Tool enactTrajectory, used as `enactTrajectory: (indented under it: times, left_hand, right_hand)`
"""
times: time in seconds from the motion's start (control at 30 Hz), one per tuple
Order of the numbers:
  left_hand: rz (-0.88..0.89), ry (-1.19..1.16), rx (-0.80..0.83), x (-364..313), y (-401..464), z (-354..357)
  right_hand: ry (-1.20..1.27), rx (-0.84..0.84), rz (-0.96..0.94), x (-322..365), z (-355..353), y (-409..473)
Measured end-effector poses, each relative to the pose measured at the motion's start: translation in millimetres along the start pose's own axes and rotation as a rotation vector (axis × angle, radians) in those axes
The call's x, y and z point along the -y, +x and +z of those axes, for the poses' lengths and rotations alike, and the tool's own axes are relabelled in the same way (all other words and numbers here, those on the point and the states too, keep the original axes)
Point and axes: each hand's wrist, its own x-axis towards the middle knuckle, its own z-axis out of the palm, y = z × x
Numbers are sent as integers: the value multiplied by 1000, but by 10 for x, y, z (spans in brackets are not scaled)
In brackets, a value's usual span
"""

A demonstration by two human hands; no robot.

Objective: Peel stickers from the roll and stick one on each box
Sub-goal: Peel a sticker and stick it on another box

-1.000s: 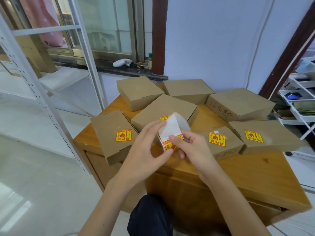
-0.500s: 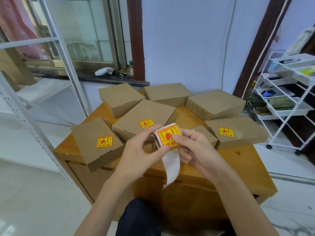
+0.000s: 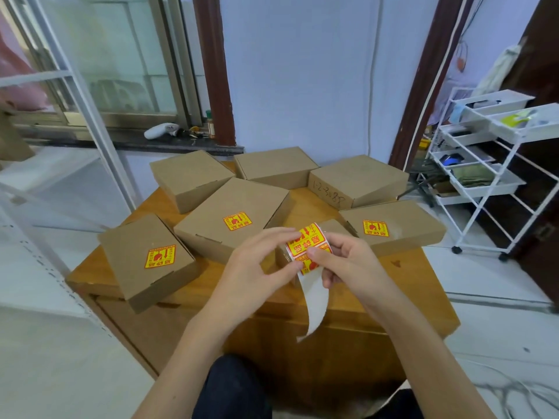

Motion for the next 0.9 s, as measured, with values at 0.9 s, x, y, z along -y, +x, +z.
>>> enactTrajectory:
  times: [0.9]
  left_hand:
    - [168,147,-163,-149,4,109]
  right_hand:
    - [-64,-47,-54,11,-147,-76]
